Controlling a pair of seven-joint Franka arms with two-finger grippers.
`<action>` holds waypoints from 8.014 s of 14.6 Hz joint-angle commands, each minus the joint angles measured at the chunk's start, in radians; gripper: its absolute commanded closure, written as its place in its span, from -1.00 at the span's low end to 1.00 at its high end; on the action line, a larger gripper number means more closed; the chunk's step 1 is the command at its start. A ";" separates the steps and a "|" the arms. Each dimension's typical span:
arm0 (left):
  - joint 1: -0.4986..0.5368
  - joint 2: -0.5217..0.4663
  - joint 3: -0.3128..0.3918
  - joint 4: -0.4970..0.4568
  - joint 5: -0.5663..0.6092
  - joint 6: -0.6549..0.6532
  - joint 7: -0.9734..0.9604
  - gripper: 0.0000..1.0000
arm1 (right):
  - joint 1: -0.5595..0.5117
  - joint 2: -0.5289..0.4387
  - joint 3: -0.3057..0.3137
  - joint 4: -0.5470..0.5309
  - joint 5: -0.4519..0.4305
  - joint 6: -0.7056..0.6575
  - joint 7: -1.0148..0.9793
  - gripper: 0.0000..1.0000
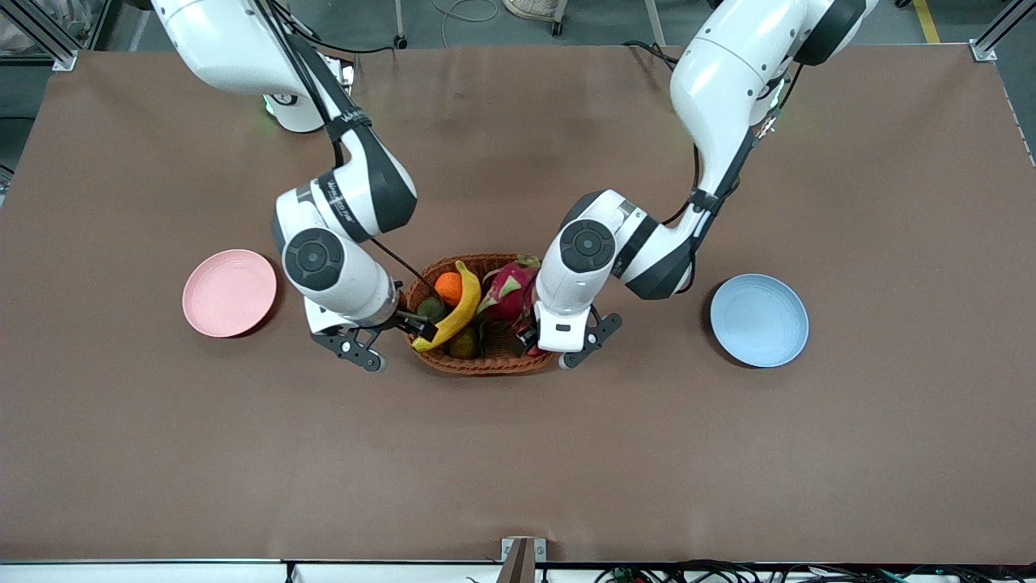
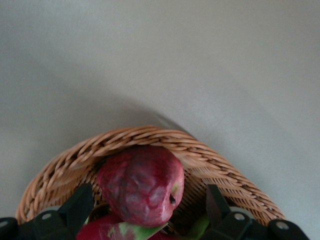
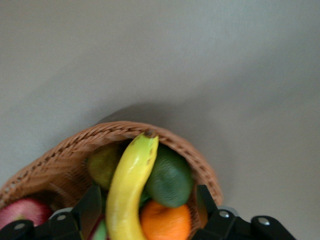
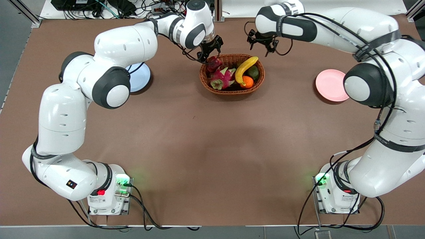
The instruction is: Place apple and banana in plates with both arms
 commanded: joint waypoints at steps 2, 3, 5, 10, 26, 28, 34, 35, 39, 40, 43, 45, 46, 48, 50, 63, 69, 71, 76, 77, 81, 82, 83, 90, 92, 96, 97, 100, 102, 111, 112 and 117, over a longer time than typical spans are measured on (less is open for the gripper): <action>-0.017 0.023 0.009 0.022 -0.009 -0.001 -0.037 -1.00 | 0.000 0.064 -0.008 0.060 0.131 -0.002 0.088 -0.52; -0.017 0.029 0.007 0.022 -0.009 -0.001 -0.037 -1.00 | 0.000 0.072 -0.008 0.061 0.142 -0.001 0.098 -0.51; -0.018 0.036 0.007 0.022 -0.008 -0.001 -0.037 -1.00 | 0.008 0.080 -0.008 0.060 0.145 0.022 0.118 -0.51; -0.018 0.041 0.009 0.020 -0.009 -0.001 -0.038 -0.94 | 0.043 0.104 -0.010 0.056 0.135 0.044 0.122 -0.51; -0.010 -0.046 0.009 0.025 0.004 -0.186 -0.043 1.00 | 0.078 0.152 -0.011 0.056 0.127 0.044 0.114 -0.21; 0.002 -0.106 0.013 0.023 0.004 -0.206 -0.037 1.00 | 0.078 0.152 -0.011 0.056 0.127 0.044 0.111 -0.04; 0.135 -0.246 0.016 -0.033 0.007 -0.356 0.141 1.00 | 0.075 0.150 -0.011 0.061 0.127 0.042 0.103 0.27; 0.170 -0.265 0.016 -0.067 0.007 -0.360 0.194 1.00 | 0.067 0.146 -0.011 0.067 0.127 0.041 0.102 0.28; 0.334 -0.325 0.015 -0.239 0.058 -0.361 0.420 1.00 | 0.060 0.130 -0.017 0.113 0.127 0.027 0.092 0.28; 0.374 -0.335 0.015 -0.271 0.064 -0.361 0.464 0.99 | 0.058 0.129 -0.017 0.113 0.132 0.026 0.094 0.29; 0.489 -0.344 0.001 -0.351 0.064 -0.347 0.630 0.97 | 0.020 0.094 -0.019 0.113 0.129 -0.051 0.083 0.29; 0.535 -0.344 0.001 -0.401 0.066 -0.323 0.687 0.97 | -0.047 0.043 -0.019 0.110 0.127 -0.150 -0.010 0.29; 0.552 -0.344 0.001 -0.423 0.066 -0.321 0.716 0.95 | -0.084 0.020 -0.020 0.106 0.124 -0.219 -0.098 0.30; 0.585 -0.339 0.001 -0.464 0.066 -0.311 0.759 0.91 | -0.165 -0.026 -0.033 0.096 0.074 -0.327 -0.279 0.31; 0.600 -0.330 0.001 -0.497 0.066 -0.275 0.779 0.86 | -0.193 -0.073 -0.033 0.049 -0.060 -0.364 -0.442 0.40; 0.592 -0.428 -0.020 -0.339 0.067 -0.407 0.776 -1.00 | -0.561 -0.256 -0.033 -0.405 -0.089 -0.157 -1.175 0.41; 0.594 -0.590 -0.022 -0.198 0.069 -0.539 0.897 -1.00 | -0.572 -0.293 -0.033 -0.651 -0.092 0.117 -1.242 0.41; 0.600 -0.666 -0.020 -0.195 0.060 -0.609 1.050 -1.00 | -0.580 -0.290 -0.033 -0.663 -0.092 0.128 -1.247 0.41; 0.597 -0.807 -0.020 -0.210 0.049 -0.735 1.181 -1.00 | -0.589 -0.282 -0.033 -0.663 -0.094 0.150 -1.248 0.33; 0.595 -0.835 -0.017 -0.224 0.044 -0.748 1.201 -1.00 | -0.589 -0.273 -0.033 -0.663 -0.094 0.157 -1.247 0.25; 0.589 -0.936 0.006 -0.329 -0.016 -0.751 1.275 -1.00 | -0.598 -0.258 -0.033 -0.660 -0.092 0.151 -1.235 -0.94; 0.586 -0.951 0.006 -0.345 -0.016 -0.751 1.275 -1.00 | -0.601 -0.261 -0.033 -0.652 -0.092 0.141 -1.231 -1.00; 0.583 -0.957 0.006 -0.352 -0.014 -0.751 1.278 -1.00 | -0.603 -0.278 -0.033 -0.646 -0.092 0.135 -1.230 -1.00; 0.586 -0.950 -0.005 -0.343 -0.002 -0.772 1.281 -1.00 | -0.592 -0.345 -0.025 -0.092 -0.097 -0.442 -1.030 -1.00; 0.585 -0.950 -0.005 -0.342 -0.002 -0.777 1.281 -1.00 | -0.591 -0.348 -0.022 0.036 -0.097 -0.513 -1.027 -1.00; 0.589 -0.948 -0.005 -0.342 -0.003 -0.777 1.279 -1.00 | -0.592 -0.367 -0.023 0.196 -0.095 -0.560 -1.063 -1.00; 0.589 -0.947 -0.005 -0.343 -0.003 -0.775 1.279 -1.00 | -0.592 -0.367 -0.023 0.211 -0.092 -0.560 -1.095 -1.00; 0.591 -0.947 -0.005 -0.343 -0.003 -0.775 1.281 -1.00 | -0.579 -0.419 -0.020 0.144 -0.103 -0.544 -1.090 -1.00; 0.589 -0.942 -0.005 -0.343 -0.003 -0.771 1.281 -1.00 | -0.548 -0.478 -0.019 0.086 -0.158 -0.522 -1.051 -1.00; 0.592 -0.925 -0.004 -0.325 -0.003 -0.769 1.282 -1.00 | -0.552 -0.621 -0.023 -0.109 -0.157 -0.419 -1.030 -1.00; 0.594 -0.919 -0.004 -0.311 -0.003 -0.772 1.281 -1.00 | -0.552 -0.624 -0.023 -0.112 -0.157 -0.425 -1.032 -1.00; 0.592 -0.910 -0.002 -0.293 -0.002 -0.778 1.313 -1.00 | -0.555 -0.666 -0.023 -0.178 -0.157 -0.409 -1.029 -1.00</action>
